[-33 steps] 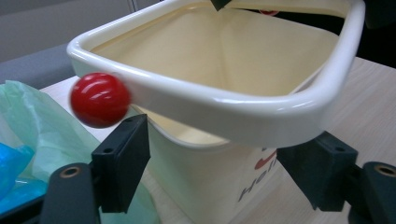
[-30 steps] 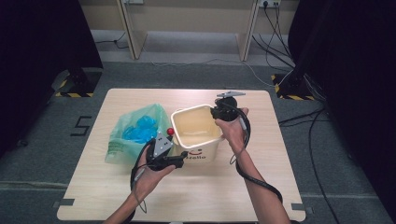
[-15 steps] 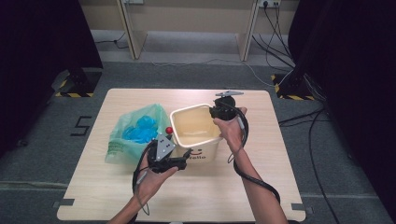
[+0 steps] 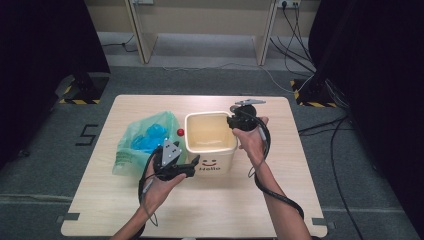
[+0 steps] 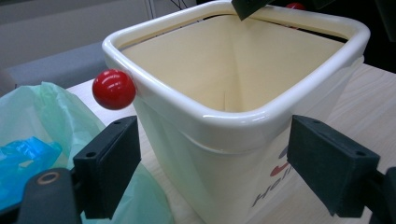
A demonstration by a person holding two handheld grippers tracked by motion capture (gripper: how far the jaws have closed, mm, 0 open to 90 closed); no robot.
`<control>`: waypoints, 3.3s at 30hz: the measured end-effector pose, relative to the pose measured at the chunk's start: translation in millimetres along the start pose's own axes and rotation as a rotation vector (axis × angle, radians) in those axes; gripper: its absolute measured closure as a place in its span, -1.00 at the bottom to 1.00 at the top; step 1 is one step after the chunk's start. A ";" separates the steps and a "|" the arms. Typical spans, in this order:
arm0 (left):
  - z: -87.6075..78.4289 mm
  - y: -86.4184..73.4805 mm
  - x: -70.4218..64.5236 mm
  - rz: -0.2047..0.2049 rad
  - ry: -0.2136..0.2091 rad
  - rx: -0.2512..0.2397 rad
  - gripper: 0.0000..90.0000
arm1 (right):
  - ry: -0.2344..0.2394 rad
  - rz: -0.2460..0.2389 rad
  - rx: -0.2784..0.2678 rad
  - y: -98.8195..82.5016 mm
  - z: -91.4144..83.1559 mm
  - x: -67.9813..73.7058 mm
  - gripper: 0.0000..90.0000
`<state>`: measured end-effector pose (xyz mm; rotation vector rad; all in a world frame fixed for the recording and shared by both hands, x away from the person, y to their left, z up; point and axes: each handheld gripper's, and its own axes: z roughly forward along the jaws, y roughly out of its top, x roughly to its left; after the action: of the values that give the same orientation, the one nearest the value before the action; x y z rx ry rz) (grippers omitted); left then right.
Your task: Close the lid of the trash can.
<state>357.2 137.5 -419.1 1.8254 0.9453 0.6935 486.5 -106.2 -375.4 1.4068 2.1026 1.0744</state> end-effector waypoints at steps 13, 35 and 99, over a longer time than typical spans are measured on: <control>2.9 -3.7 1.2 -0.014 -0.012 0.020 -0.63 | -0.007 -0.026 0.017 -10.9 0.5 -1.5 0.63; -7.4 -1.5 21.4 -0.137 -0.046 0.000 -0.58 | 0.089 0.024 -0.011 -14.5 0.6 -17.6 0.61; -9.8 -84.5 13.4 -0.107 -0.182 0.108 -0.64 | 0.068 0.025 0.016 -76.2 -40.9 -94.1 -0.30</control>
<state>330.7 175.9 -491.5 1.8806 0.9668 0.4095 452.3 -222.1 -417.0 1.4268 2.1504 1.1334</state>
